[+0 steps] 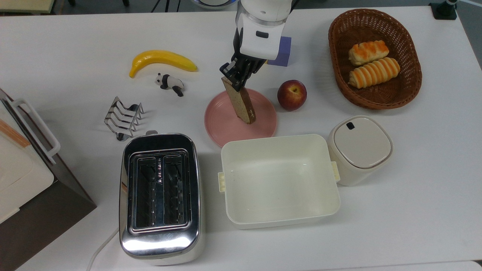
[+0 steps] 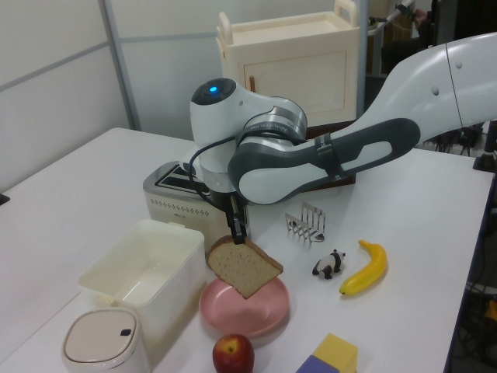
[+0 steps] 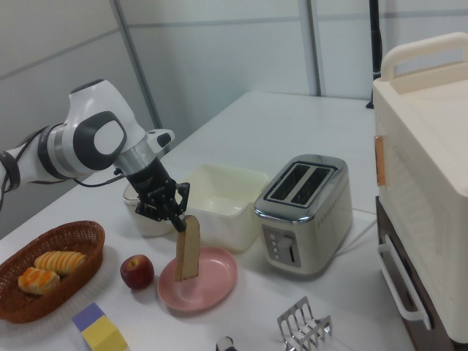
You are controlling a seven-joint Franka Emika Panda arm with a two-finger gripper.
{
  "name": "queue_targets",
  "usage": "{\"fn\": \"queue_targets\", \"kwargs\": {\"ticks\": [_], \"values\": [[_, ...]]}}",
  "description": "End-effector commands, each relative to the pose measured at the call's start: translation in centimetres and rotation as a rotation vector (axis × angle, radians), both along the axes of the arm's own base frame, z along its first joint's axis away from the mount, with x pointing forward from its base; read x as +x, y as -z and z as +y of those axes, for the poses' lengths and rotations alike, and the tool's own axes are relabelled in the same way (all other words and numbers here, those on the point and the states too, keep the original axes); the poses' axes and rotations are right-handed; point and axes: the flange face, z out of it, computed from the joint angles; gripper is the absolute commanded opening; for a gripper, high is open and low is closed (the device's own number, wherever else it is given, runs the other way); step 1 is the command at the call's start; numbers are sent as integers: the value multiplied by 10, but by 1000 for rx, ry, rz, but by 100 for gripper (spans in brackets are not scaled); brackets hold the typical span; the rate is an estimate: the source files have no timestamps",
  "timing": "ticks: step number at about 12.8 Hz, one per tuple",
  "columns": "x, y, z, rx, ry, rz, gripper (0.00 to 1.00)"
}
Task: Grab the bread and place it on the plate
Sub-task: 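Lower the toast onto the pink plate and open the gripper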
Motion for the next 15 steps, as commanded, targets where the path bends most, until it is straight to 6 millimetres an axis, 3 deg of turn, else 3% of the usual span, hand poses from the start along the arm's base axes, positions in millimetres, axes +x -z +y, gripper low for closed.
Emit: {"fn": "queue_targets", "kwargs": {"ticks": [1, 4, 9, 15], "values": [[-6, -2, 1, -6, 16, -1, 0], [-7, -4, 2, -7, 20, -3, 0], [-18, -7, 23, 21, 5, 40, 0], [-13, -15, 17, 27, 16, 31, 0]]}}
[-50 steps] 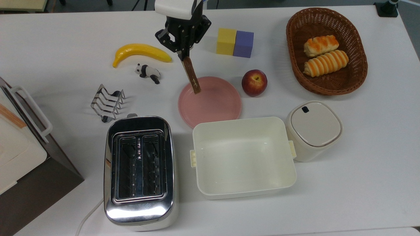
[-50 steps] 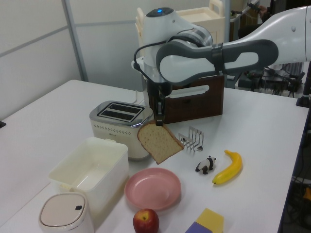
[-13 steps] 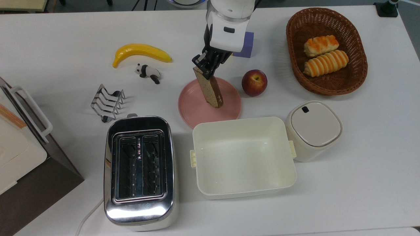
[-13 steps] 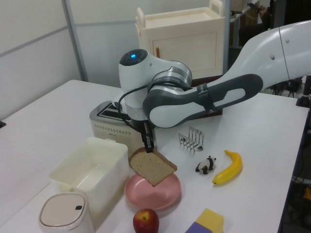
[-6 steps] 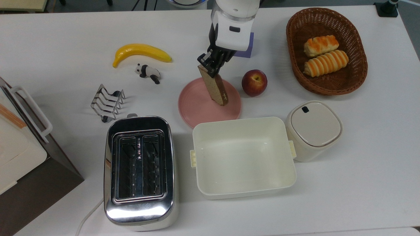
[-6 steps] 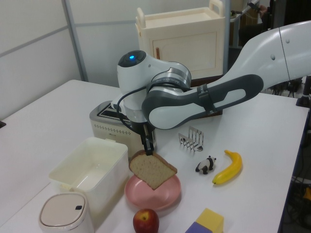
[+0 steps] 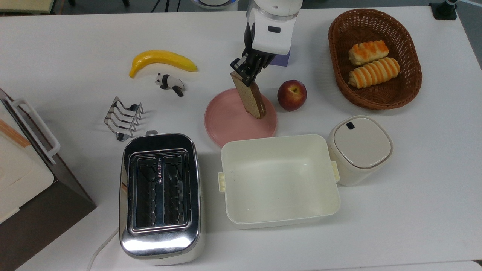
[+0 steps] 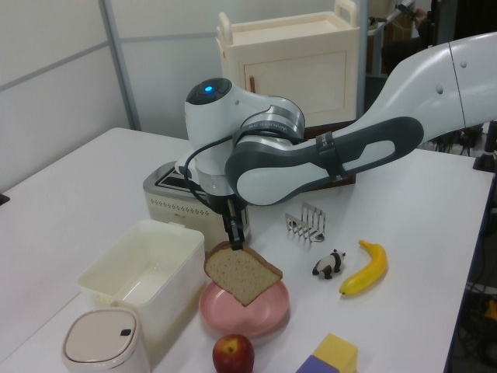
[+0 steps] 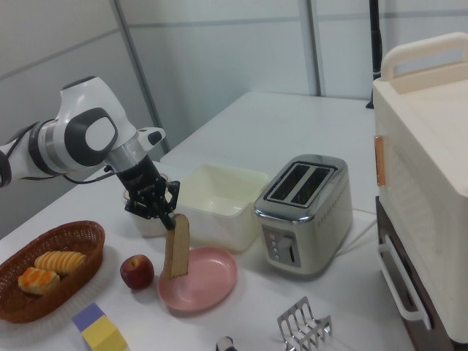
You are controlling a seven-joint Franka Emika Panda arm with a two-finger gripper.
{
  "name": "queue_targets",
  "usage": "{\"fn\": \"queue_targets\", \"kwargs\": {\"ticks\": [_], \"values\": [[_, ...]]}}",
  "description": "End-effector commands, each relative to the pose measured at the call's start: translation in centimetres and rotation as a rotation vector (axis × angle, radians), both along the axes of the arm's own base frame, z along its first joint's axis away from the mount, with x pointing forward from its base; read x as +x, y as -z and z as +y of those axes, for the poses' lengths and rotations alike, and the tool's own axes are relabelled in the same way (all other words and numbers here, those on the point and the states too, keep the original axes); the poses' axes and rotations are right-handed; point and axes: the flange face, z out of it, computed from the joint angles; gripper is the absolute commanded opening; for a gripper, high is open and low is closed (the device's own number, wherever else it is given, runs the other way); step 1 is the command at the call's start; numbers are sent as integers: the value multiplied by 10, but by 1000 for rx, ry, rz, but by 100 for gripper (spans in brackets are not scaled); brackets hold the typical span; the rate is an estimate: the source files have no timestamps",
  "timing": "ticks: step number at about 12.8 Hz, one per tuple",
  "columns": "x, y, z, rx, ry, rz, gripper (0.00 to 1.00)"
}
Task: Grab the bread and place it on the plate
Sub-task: 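Lower the toast onto the pink plate and open the gripper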
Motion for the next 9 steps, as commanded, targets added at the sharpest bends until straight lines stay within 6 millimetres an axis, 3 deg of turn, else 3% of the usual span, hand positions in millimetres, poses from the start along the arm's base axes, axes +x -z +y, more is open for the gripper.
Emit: {"fn": "queue_targets", "kwargs": {"ticks": [1, 2, 3, 4, 6, 7, 9], "values": [[-6, -8, -1, 8, 26, 12, 0], [-6, -7, -1, 8, 26, 14, 0], [-5, -7, -4, 8, 30, 14, 27], [-4, -7, -6, 7, 31, 14, 60], [-3, -6, -12, 6, 37, 14, 84], [-2, -8, -14, 6, 36, 12, 84], [-1, -9, -17, 7, 45, 10, 100]]}}
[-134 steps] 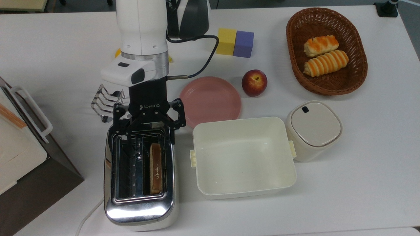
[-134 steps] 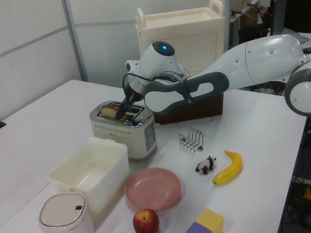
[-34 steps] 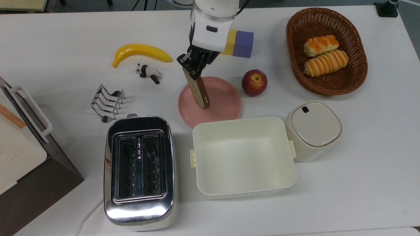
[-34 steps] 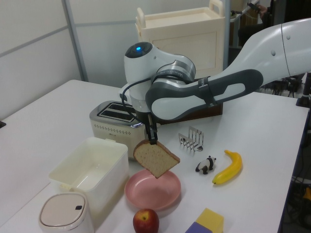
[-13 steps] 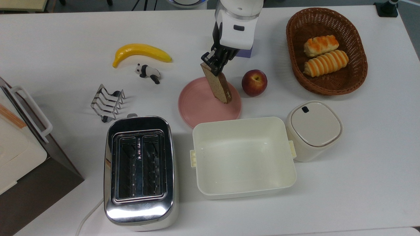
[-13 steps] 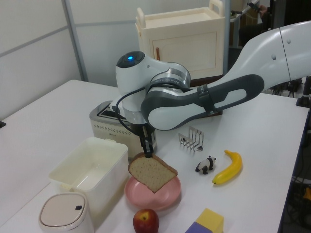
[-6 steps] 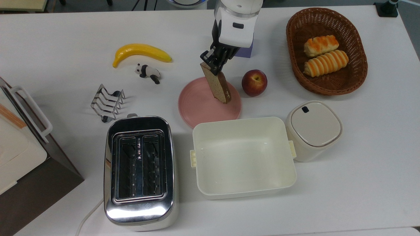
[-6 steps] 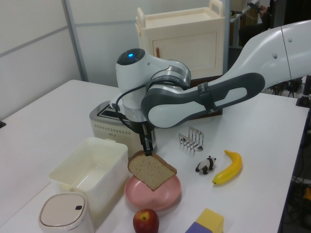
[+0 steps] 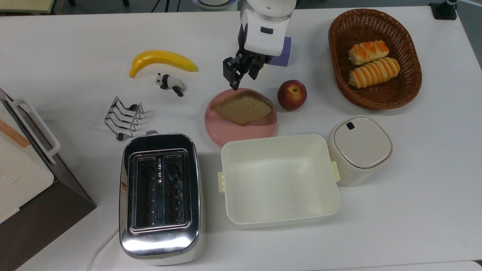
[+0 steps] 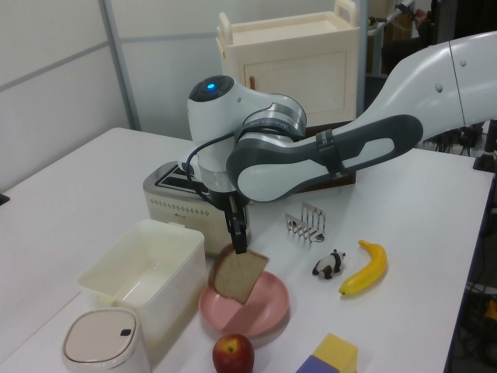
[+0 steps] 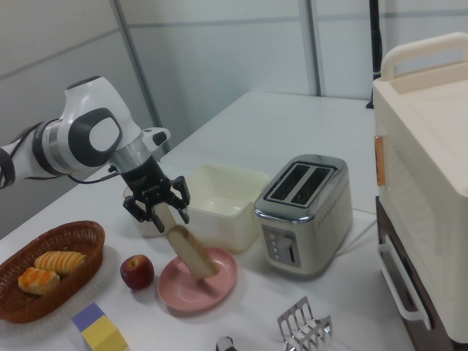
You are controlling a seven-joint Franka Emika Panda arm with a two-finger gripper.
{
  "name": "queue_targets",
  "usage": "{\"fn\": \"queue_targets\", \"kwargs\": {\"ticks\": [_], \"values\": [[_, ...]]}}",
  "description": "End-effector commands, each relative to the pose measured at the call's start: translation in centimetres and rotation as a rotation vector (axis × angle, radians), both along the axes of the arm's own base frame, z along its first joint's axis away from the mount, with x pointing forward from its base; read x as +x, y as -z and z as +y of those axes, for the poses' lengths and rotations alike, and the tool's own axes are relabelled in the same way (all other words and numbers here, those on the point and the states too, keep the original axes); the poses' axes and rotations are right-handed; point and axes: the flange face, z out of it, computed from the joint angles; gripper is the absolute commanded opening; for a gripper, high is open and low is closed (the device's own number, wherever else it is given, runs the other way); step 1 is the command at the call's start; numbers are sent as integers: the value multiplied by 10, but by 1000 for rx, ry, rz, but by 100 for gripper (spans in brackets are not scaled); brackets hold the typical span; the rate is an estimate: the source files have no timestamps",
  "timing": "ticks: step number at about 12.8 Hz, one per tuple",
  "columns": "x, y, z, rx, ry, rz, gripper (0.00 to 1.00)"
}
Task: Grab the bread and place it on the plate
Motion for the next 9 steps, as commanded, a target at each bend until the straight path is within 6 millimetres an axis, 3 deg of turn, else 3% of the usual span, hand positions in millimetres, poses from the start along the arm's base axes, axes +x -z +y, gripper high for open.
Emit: {"fn": "queue_targets", "kwargs": {"ticks": [1, 9], "values": [[-4, -8, -6, 6, 23, 12, 100], [5, -46, -66, -4, 109, -35, 100]]}}
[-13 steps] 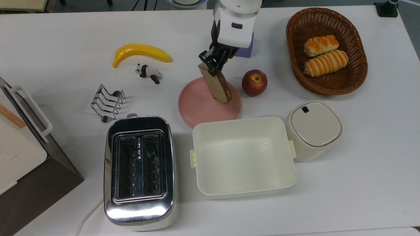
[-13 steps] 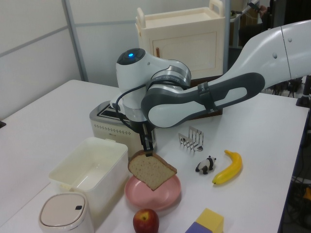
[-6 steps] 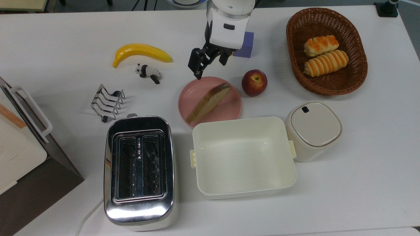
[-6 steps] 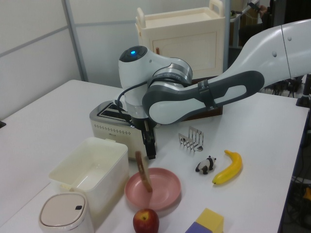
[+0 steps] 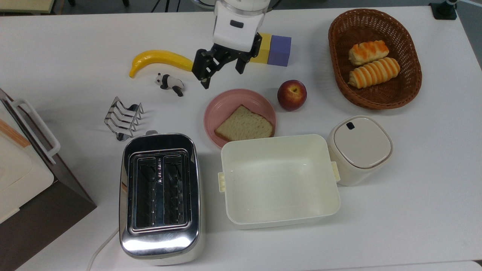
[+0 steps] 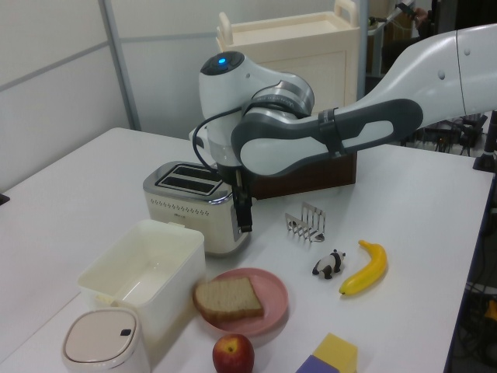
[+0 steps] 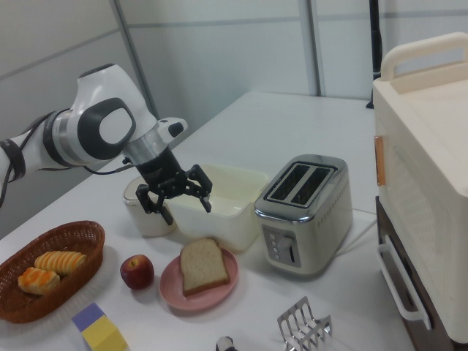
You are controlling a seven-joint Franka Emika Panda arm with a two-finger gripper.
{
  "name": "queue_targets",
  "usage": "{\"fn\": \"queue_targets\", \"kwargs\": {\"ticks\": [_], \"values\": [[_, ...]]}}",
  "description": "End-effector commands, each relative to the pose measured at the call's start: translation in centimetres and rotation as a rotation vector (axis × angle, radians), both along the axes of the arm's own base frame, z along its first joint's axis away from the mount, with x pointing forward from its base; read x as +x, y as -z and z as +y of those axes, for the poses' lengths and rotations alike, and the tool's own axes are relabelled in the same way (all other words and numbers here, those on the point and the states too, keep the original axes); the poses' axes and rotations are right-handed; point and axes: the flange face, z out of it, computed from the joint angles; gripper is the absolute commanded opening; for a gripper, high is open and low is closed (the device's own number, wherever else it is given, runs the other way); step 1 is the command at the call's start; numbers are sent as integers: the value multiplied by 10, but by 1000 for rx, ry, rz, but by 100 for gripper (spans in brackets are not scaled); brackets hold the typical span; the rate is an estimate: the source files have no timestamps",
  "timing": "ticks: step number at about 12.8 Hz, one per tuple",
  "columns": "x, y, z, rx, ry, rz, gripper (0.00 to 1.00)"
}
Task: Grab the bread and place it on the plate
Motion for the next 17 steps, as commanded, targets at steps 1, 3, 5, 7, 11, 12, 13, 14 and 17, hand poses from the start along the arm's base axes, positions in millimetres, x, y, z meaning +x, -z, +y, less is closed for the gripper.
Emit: {"fn": "queue_targets", "kwargs": {"ticks": [1, 3, 5, 7, 11, 12, 13, 14, 17], "values": [[-9, -29, -28, -6, 53, 8, 100], [-15, -59, -58, 17, 131, 7, 100], [-32, -127, -121, 148, 281, -46, 100], [-57, -179, -178, 233, 399, -105, 100], [-61, -182, -204, 405, 478, -145, 100], [-56, -176, -196, 418, 491, -154, 100], [-53, -171, -191, 432, 546, -147, 100], [-51, -172, -175, 437, 556, -143, 100], [-50, -172, -157, 441, 544, -130, 100]]}}
